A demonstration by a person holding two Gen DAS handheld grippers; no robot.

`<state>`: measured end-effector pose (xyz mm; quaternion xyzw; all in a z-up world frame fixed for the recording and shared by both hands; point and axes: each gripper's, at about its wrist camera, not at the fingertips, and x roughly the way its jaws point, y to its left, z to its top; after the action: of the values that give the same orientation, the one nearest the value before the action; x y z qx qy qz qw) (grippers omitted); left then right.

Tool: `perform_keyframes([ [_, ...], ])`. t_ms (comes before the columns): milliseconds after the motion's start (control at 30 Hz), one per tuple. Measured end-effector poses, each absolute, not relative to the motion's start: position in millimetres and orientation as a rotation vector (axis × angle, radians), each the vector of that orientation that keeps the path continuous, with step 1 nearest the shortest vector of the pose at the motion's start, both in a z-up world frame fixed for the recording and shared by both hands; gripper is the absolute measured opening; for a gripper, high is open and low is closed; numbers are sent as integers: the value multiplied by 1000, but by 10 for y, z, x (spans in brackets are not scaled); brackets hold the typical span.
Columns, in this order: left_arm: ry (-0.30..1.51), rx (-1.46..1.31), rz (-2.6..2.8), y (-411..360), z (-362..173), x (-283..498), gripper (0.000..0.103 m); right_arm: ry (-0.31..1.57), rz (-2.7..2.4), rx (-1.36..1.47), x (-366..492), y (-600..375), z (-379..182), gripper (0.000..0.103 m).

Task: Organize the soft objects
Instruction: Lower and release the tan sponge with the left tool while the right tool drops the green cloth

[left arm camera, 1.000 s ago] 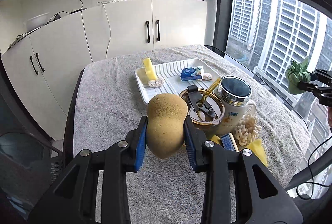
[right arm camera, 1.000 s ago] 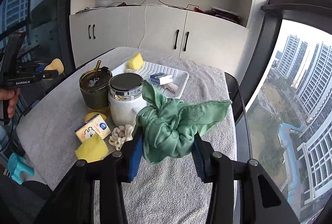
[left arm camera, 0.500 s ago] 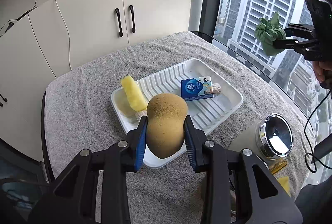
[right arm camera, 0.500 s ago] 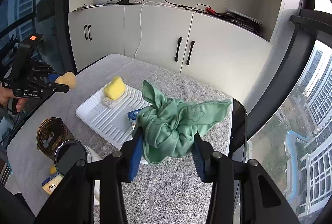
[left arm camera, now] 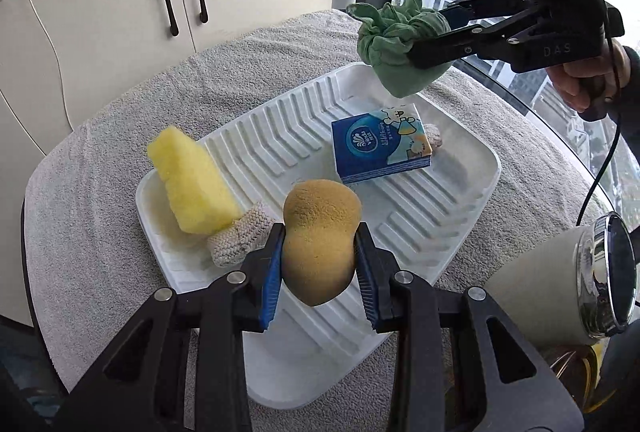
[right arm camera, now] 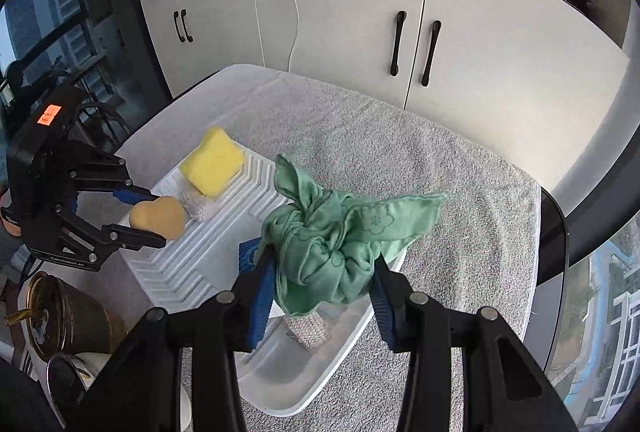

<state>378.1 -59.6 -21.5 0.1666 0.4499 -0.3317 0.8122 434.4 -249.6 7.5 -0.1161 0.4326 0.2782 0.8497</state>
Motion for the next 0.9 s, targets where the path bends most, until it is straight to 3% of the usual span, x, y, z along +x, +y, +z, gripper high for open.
perform_keyframes([
  [733, 1020, 360, -667, -558, -569, 3891, 35, 934, 794, -453, 4304, -1674, -509, 48],
  [833, 1030, 346, -664, -537, -581, 3914, 38, 928, 797, -459, 4283, -1661, -523, 50],
  [900, 1026, 352, -644, -529, -589, 3905, 52, 931, 791, -462, 4292, -1666, -515, 53],
])
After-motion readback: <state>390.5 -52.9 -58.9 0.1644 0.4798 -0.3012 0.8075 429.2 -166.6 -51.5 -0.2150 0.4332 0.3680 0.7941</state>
